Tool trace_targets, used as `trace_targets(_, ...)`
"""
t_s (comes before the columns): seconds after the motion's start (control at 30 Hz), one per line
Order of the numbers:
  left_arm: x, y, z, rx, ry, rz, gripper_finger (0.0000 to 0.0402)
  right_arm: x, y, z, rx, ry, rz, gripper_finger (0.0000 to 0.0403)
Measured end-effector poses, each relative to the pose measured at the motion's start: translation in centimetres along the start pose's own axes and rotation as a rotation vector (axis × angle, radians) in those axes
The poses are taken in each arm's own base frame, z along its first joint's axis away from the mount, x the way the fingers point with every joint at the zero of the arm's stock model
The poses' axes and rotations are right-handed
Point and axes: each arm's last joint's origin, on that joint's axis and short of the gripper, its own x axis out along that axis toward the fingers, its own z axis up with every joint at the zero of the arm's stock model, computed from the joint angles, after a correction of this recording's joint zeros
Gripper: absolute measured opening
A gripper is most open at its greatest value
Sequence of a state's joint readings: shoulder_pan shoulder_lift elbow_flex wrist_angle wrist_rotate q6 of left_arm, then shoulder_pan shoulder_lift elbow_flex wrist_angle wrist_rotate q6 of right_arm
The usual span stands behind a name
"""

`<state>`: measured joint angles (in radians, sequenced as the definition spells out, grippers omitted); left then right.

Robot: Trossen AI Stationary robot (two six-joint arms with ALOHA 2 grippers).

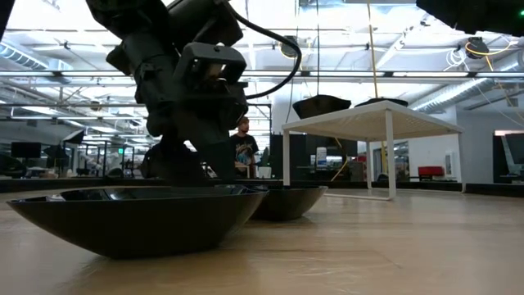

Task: Pick & Place Mini shaped plates
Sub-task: Stack the black leaf shaped plate on top of the black leaf shaped plates on the shelf

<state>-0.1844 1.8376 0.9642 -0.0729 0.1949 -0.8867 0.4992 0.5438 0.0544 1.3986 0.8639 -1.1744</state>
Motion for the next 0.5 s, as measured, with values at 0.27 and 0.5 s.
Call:
trace_targets(0.27,0.58,0.52,-0.18,-0.014,0.020,0.039,0.0252,0.00,0.03,-0.02,0.028,0.003,0.002,0.0105)
trace_targets(0.5,0.27,0.95,0.04,-0.019,0.094,0.060,0.0252,0.00,0.03,-0.02,0.030,0.002,0.002,0.0102)
